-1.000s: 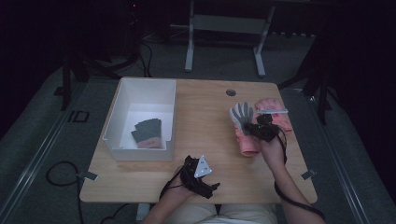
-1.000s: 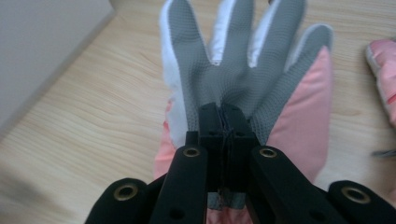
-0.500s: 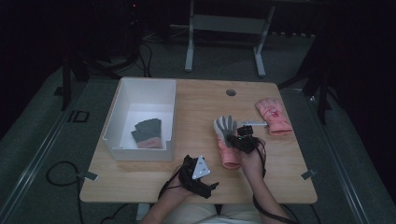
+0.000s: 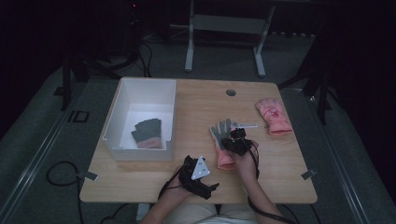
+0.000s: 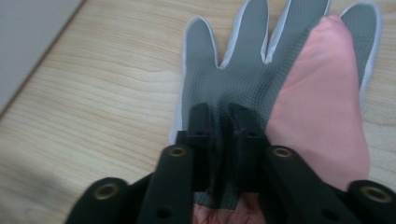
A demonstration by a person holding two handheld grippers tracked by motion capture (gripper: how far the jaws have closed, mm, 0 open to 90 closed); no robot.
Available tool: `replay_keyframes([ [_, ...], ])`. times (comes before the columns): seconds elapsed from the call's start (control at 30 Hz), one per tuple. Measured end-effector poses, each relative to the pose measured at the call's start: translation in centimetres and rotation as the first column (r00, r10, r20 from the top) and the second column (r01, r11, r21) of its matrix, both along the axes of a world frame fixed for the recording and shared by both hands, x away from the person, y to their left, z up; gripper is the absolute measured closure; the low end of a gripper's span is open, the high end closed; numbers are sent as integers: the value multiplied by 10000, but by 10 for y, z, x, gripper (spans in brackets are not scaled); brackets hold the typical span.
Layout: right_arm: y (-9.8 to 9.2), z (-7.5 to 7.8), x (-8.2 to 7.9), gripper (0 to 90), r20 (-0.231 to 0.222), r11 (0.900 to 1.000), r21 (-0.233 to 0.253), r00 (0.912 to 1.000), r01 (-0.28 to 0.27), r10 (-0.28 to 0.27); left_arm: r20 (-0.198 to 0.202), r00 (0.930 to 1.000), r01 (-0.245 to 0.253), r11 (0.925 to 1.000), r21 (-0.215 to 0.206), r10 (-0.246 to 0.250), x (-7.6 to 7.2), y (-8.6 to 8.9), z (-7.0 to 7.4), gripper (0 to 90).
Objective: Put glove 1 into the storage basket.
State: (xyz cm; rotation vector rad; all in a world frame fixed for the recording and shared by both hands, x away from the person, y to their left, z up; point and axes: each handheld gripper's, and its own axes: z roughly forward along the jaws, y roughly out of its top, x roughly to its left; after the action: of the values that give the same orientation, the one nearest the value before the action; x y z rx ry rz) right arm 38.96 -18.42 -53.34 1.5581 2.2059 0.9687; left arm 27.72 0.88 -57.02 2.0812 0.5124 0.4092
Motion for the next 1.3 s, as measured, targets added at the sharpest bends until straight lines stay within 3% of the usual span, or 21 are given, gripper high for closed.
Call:
replay_keyframes([
  [0.1,-2,11,-4,621,385,9990,85,9983,-434,430,-6,10000,87,10000,18,-87,0,0,0,1],
  [0.2,-14,27,-9,596,925,9972,83,9930,-739,728,117,9999,105,9999,52,-106,-1,-1,0,1],
  [0.27,-28,39,-12,597,1269,9954,338,9883,-901,851,6,9999,144,9999,63,-144,-1,-1,-1,2],
  [0.4,-65,62,-17,620,2348,9932,268,9665,-1132,1038,7,9999,162,9999,26,-162,-1,-1,-1,1],
  [0.5,-100,73,-13,631,2813,9949,-142,9544,-998,997,-19,9999,128,9999,45,-128,-1,-1,-1,2],
  [0.67,-156,76,-2,636,2962,9993,-333,9548,-143,235,-29,9999,131,9999,14,-131,-1,-1,-1,2],
  [0.77,-174,70,8,633,2903,9977,-675,9569,92,108,-95,9998,147,9999,4,-147,0,-2,-1,2],
  [0.8,-174,70,8,633,2903,9977,-675,9569,92,108,-95,9998,147,9999,4,-147,0,-2,-1,2],
  [0.93,-191,58,37,618,2575,9927,-1177,9663,283,30,-83,9999,88,10000,14,-88,0,-2,-1,2],
  [1.1,-196,45,68,598,2684,9901,-1307,9632,520,-151,-72,10000,59,10000,-4,-59,0,-1,-1,2],
  [1.3,-198,32,100,564,2358,9850,-1480,9704,887,-519,-82,9999,105,9999,-7,-105,1,0,-2,2],
])
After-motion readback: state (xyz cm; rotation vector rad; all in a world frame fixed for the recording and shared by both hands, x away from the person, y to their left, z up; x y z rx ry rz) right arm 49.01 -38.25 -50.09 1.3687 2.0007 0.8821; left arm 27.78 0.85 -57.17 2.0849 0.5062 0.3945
